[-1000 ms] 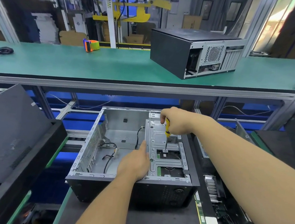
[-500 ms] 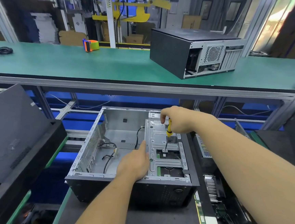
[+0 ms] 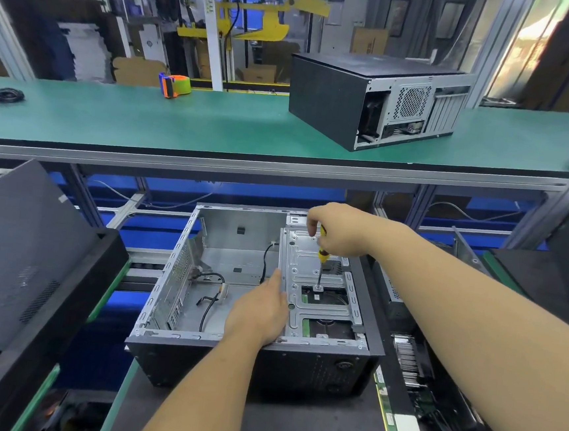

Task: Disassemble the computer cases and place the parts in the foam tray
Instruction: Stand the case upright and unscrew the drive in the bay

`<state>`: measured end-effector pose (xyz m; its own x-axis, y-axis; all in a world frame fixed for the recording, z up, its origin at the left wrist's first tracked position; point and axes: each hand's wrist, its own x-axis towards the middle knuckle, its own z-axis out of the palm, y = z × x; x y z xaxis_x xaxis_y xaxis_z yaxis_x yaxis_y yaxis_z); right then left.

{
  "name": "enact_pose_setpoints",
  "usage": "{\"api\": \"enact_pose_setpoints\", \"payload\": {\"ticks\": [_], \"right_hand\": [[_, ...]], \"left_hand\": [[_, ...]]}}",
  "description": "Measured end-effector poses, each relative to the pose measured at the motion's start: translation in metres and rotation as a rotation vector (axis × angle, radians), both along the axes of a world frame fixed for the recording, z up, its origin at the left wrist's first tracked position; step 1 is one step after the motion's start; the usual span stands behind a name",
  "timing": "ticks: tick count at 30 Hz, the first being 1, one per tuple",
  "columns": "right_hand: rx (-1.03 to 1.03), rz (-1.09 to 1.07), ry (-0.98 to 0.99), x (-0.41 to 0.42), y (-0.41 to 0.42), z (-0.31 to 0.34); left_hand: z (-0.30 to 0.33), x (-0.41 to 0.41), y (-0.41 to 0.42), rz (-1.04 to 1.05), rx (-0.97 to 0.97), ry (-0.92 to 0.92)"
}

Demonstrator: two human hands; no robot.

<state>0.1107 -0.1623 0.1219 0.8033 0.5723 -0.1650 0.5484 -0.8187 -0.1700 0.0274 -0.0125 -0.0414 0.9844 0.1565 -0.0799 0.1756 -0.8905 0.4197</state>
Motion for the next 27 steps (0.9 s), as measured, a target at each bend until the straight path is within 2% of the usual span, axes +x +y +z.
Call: {"api": "enact_pose_setpoints", "payload": {"ticks": [3, 8, 11, 20, 27], "right_hand": [[0.007, 0.006, 0.073, -0.0001, 0.0006, -0.0013], [-0.100, -0.108, -0.046, 0.0001, 0.0017, -0.0029], [-0.116, -0.080, -0.085, 0.0005, -0.0002, -0.0047], [-0.012, 0.022, 0.084, 0.0010, -0.0013, -0.0009], [-0.124, -0.122, -0.065, 0.0013, 0.0022, -0.0016]], "left_hand": [[-0.0003, 0.0013, 0.0002, 0.010, 0.031, 0.021], [-0.0013, 0.0023, -0.0006, 0.010, 0.049, 0.034], [-0.0013, 0.0032, -0.0005, 0.007, 0.045, 0.039], [0.0007, 0.0024, -0.0008, -0.004, 0.051, 0.045], [-0.0007, 0.0026, -0.0012, -0.001, 0.064, 0.034]]}}
